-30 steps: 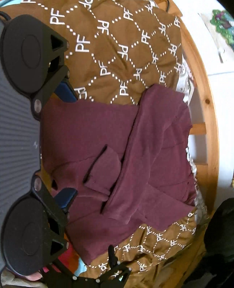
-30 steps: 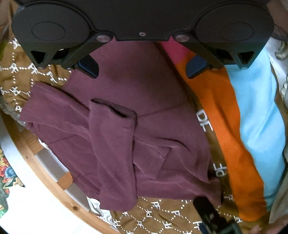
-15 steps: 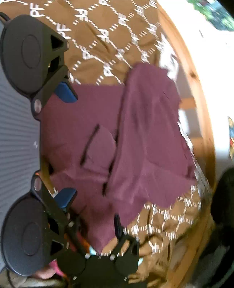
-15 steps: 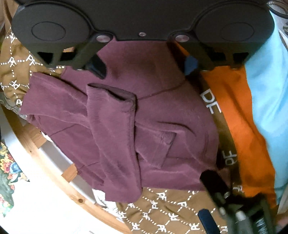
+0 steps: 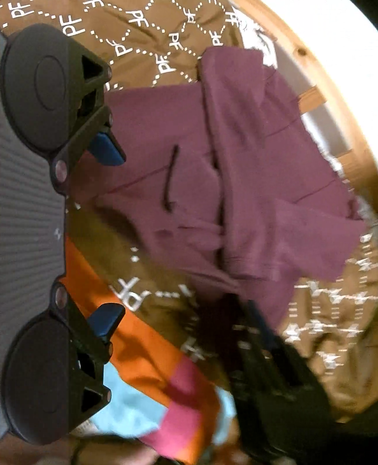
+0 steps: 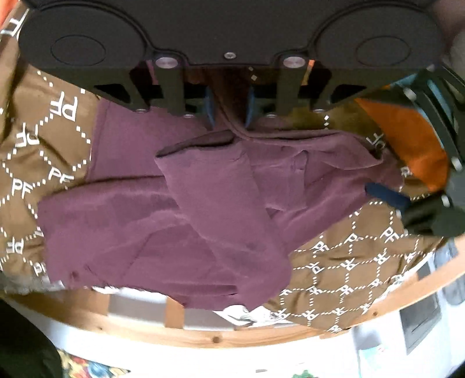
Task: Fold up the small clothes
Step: 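Close the left tool on the hem beside the right tool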
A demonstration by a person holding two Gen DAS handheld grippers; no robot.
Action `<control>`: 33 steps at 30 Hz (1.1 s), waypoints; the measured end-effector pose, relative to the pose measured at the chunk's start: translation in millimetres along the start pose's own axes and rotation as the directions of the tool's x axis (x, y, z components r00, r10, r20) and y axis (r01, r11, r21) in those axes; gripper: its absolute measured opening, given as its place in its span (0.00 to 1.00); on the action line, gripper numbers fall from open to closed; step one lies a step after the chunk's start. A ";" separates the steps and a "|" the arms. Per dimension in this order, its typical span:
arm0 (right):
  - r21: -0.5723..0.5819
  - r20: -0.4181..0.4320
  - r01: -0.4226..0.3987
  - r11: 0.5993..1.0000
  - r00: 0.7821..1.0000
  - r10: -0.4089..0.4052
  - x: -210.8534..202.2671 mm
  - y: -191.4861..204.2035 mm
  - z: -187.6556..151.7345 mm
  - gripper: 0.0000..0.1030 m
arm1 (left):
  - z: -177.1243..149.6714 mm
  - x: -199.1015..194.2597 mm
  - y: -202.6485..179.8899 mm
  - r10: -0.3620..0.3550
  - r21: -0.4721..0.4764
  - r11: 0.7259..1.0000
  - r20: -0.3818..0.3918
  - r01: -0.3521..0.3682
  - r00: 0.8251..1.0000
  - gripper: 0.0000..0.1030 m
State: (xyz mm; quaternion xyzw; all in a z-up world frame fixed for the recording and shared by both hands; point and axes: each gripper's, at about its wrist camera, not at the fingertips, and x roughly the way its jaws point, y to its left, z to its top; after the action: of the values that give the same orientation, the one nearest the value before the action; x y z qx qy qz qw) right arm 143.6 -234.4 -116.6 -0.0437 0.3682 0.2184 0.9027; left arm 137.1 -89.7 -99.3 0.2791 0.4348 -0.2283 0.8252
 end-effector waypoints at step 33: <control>-0.158 -0.096 0.010 0.987 0.995 -0.026 14.4 21.4 -11.0 0.54 | -6.4 -8.7 62.6 0.317 -0.301 0.900 -0.040 -0.314 0.948 0.05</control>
State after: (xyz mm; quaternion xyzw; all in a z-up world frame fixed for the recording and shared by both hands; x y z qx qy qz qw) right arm 136.5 -212.6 -132.7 -0.1289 0.3929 0.2362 0.8793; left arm 167.6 -38.0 -78.6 0.2145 0.4097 -0.0236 0.8863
